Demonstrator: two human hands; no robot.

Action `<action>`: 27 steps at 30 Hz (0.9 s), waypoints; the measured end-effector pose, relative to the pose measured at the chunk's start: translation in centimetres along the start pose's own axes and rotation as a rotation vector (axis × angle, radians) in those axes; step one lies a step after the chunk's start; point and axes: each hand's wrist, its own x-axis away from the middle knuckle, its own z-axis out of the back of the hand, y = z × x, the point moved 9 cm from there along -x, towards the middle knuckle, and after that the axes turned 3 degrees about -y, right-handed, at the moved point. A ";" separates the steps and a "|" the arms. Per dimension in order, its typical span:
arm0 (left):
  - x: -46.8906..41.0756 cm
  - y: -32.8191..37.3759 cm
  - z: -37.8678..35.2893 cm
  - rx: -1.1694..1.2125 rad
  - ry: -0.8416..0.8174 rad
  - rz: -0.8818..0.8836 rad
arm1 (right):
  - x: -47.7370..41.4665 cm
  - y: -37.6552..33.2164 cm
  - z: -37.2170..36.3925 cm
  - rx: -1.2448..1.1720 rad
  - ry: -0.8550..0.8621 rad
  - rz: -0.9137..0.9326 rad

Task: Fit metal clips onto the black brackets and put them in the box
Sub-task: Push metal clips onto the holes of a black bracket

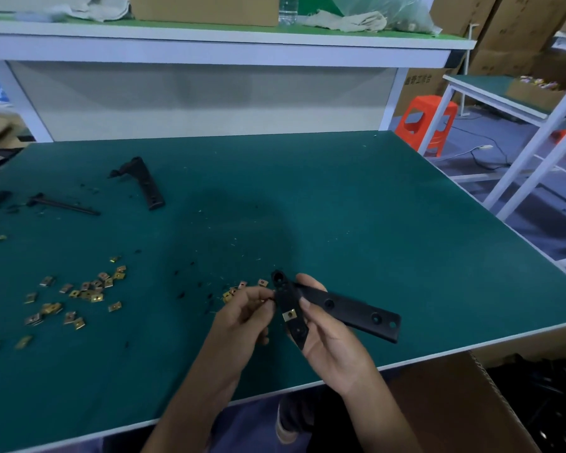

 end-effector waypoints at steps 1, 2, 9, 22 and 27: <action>0.2 0.0 -0.1 0.064 -0.015 0.023 | -0.1 0.1 0.0 0.008 -0.005 -0.001; 0.4 0.0 -0.4 0.115 -0.029 0.042 | -0.1 0.0 0.0 0.020 -0.009 0.000; 1.1 0.5 0.1 0.207 0.001 0.039 | -0.2 0.2 0.0 0.074 -0.002 0.009; 1.0 -0.3 0.2 0.374 0.057 0.131 | 0.0 -0.1 -1.2 0.127 -0.072 0.035; 1.1 -0.2 0.1 0.366 0.074 0.135 | -0.1 0.0 -1.2 0.143 -0.093 0.047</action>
